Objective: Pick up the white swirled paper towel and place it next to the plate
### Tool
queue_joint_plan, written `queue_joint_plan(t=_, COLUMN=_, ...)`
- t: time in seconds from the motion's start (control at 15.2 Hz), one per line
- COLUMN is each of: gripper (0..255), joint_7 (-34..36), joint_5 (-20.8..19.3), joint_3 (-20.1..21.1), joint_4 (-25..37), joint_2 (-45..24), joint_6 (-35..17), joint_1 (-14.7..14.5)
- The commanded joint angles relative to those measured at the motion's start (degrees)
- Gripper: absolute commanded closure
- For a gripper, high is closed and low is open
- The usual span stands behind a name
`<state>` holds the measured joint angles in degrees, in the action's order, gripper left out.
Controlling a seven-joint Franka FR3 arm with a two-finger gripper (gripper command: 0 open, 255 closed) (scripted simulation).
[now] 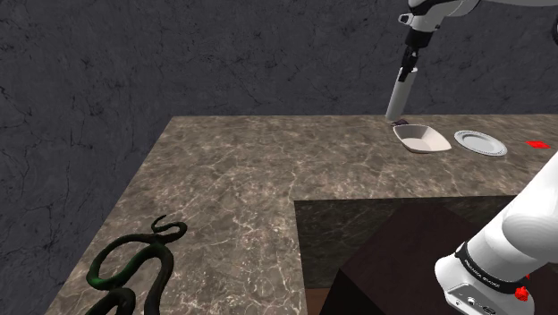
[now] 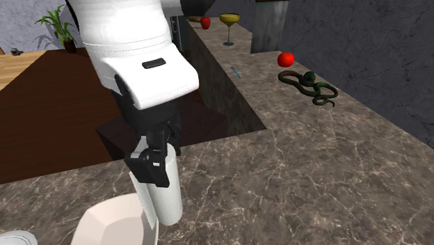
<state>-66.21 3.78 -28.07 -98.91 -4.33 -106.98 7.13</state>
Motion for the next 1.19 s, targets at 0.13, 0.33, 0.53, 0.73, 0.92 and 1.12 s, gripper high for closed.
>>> queue_joint_plan(t=0.13, gripper=255, joint_7=-3.24, joint_5=-1.79, joint_3=-1.78, joint_4=-2.45, joint_2=4.21, joint_6=1.39, joint_1=1.74)
queue_joint_plan(t=0.33, gripper=255, joint_7=-5.99, joint_5=-2.88, joint_3=-3.29, joint_4=-3.17, joint_2=6.63, joint_6=2.84, joint_1=3.23)
queue_joint_plan(t=0.53, gripper=255, joint_7=-8.95, joint_5=-3.79, joint_3=-4.91, joint_4=-3.24, joint_2=8.57, joint_6=4.47, joint_1=4.78)
queue_joint_plan(t=0.73, gripper=255, joint_7=-12.16, joint_5=-4.49, joint_3=-6.68, joint_4=-2.69, joint_2=9.97, joint_6=6.24, joint_1=6.36)
queue_joint_plan(t=0.92, gripper=255, joint_7=-15.64, joint_5=-4.91, joint_3=-8.65, joint_4=-1.5, joint_2=10.79, joint_6=8.14, joint_1=7.93)
queue_joint_plan(t=1.12, gripper=255, joint_7=-19.43, joint_5=-4.97, joint_3=-10.82, joint_4=0.33, joint_2=10.96, joint_6=10.14, joint_1=9.53)
